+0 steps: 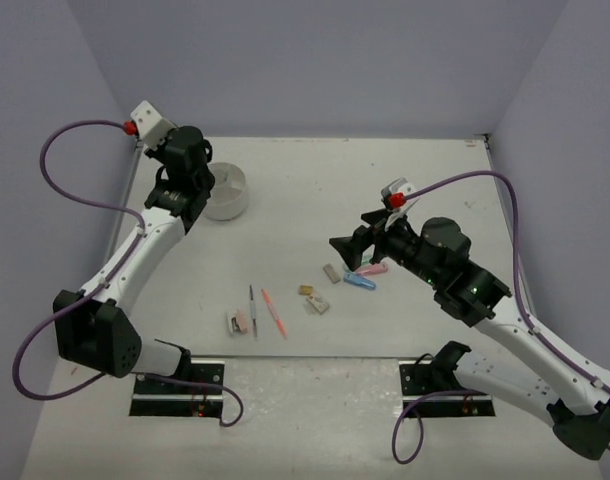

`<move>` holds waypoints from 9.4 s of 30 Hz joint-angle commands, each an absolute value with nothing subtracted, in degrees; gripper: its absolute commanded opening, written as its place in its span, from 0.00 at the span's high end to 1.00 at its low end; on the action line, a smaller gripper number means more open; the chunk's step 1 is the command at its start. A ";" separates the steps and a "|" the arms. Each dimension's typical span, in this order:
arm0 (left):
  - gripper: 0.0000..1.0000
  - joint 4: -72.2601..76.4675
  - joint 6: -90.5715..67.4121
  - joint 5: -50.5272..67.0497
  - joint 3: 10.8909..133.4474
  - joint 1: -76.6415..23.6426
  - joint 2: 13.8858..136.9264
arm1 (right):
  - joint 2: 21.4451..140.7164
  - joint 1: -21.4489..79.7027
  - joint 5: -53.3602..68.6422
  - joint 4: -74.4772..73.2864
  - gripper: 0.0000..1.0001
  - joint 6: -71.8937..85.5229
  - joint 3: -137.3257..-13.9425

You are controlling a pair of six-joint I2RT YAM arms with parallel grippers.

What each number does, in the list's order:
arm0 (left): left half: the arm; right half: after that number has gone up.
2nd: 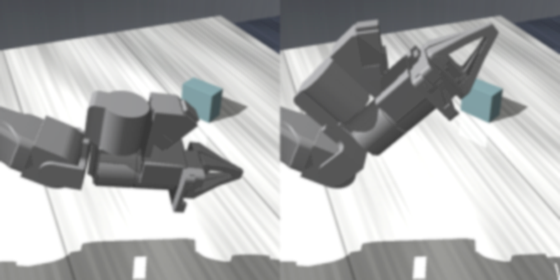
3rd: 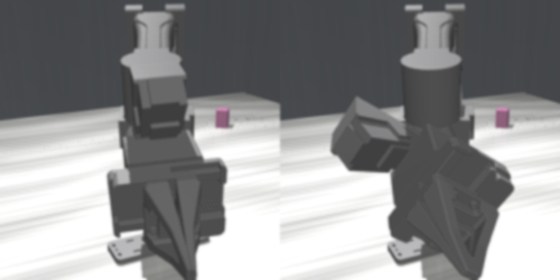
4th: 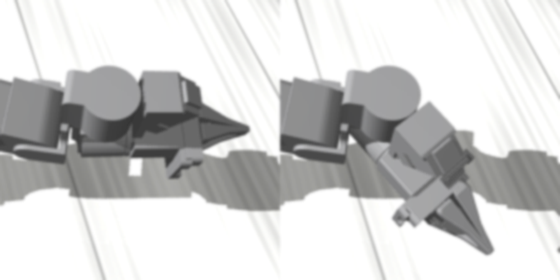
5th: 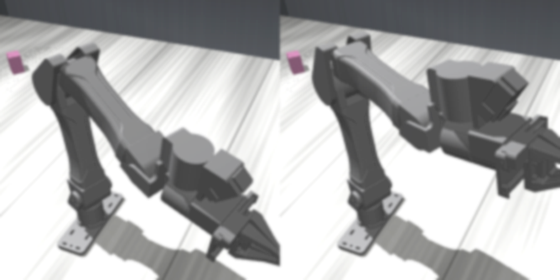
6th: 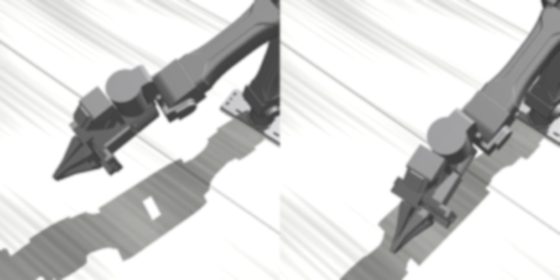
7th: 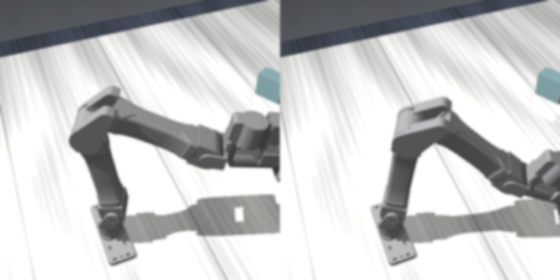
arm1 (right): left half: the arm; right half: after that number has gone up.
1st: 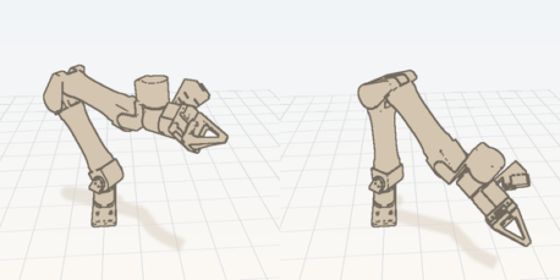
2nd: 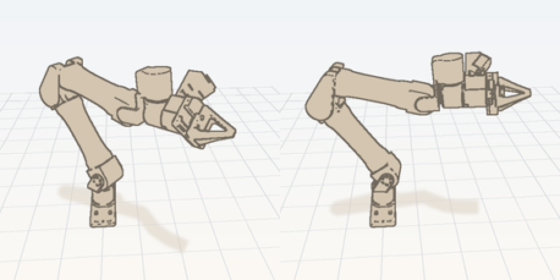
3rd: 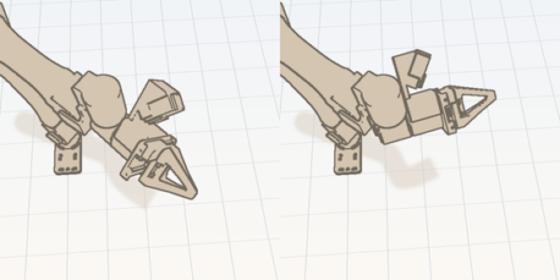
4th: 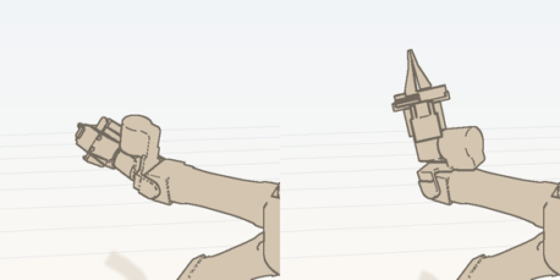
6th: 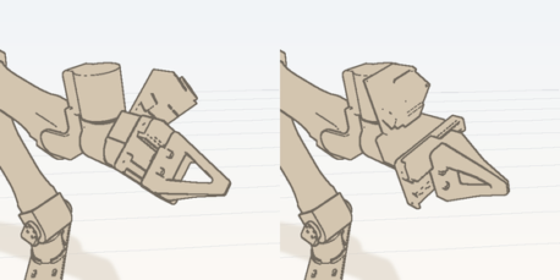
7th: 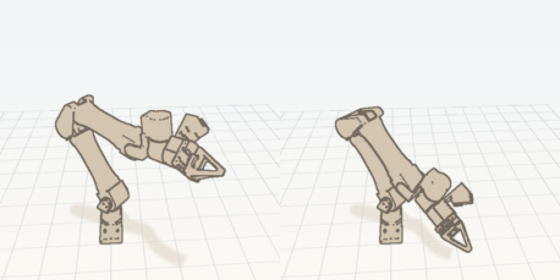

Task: Sort the stationery into containers
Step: Place the pen in the storage box, then pick up the pen from the center of the board, then pick up the pen cap from the center of the board, then close the pen cap on the pen.

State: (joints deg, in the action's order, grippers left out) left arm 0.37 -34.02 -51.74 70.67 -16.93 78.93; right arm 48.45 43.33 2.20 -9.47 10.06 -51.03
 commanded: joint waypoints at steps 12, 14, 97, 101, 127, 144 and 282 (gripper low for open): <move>1.00 21.32 -22.84 -48.67 69.92 -14.88 93.05 | 50.24 43.24 2.67 -7.41 0.01 10.72 -50.07; 1.00 21.56 -23.70 -47.73 68.54 -14.85 92.90 | 50.82 43.26 2.70 -7.45 0.01 10.74 -50.21; 0.00 -33.29 -23.37 -13.36 49.55 -14.68 42.28 | 97.67 68.55 -22.74 -36.05 1.00 40.26 -74.22; 0.00 -35.09 -28.91 -11.52 52.62 -14.69 45.53 | 79.02 63.30 -30.13 -36.55 1.00 40.54 -66.32; 0.54 -36.66 -77.81 -24.91 59.68 -61.77 89.24 | 59.79 42.15 -40.98 -33.30 1.00 36.98 -47.07; 0.64 -46.64 -85.69 -25.46 63.93 -64.13 95.89 | 56.60 41.84 -38.41 -30.50 1.00 35.36 -44.56; 1.00 31.29 -34.47 -19.16 28.14 -63.63 40.15 | 47.23 52.91 21.09 15.04 1.00 33.59 -34.63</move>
State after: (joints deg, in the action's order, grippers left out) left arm 29.06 -34.87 -18.15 28.36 -63.77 39.86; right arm 48.59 52.62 23.17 15.31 34.88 -31.92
